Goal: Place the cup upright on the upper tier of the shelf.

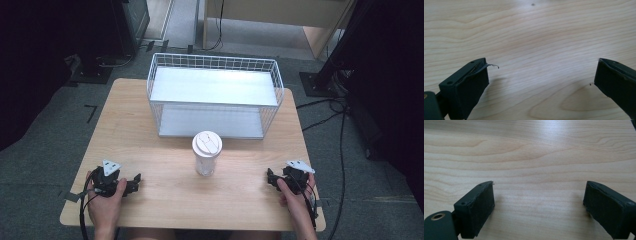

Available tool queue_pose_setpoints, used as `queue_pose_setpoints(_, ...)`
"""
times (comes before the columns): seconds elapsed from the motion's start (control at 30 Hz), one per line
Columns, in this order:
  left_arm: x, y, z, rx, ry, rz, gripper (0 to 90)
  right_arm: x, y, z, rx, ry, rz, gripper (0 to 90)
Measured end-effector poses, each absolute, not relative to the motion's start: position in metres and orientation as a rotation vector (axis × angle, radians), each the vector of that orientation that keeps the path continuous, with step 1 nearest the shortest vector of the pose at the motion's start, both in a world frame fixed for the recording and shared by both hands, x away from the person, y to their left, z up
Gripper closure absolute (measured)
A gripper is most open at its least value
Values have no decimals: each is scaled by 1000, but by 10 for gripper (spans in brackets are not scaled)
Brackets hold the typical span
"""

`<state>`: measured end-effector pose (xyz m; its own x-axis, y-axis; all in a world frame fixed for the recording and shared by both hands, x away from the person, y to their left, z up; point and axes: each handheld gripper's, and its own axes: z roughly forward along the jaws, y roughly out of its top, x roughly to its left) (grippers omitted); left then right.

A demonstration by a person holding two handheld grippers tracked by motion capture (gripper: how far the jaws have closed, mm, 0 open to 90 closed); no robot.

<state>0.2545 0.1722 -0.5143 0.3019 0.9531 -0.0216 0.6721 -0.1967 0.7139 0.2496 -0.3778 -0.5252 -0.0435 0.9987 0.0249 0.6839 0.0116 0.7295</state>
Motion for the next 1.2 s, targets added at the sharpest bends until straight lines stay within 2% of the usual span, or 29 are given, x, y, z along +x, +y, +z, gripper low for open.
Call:
queue_pose_setpoints(0.33,244,140,-490,1875,1331,552,0,249,-378,-525,1731,1764,803,118)
queue_pose_setpoints(0.7,231,97,-472,1955,1213,571,0,248,-378,-525,1732,1757,807,136)
queue_pose_setpoints(0.93,230,62,-463,1943,1119,547,0,248,-378,-525,1735,1754,803,137)
queue_pose_setpoints(1.07,232,50,-462,1944,1111,531,0,248,-378,-525,1730,1757,806,137)
queue_pose_setpoints(1.2,233,42,-459,1898,1162,576,0,248,-379,-525,1736,1754,818,137)
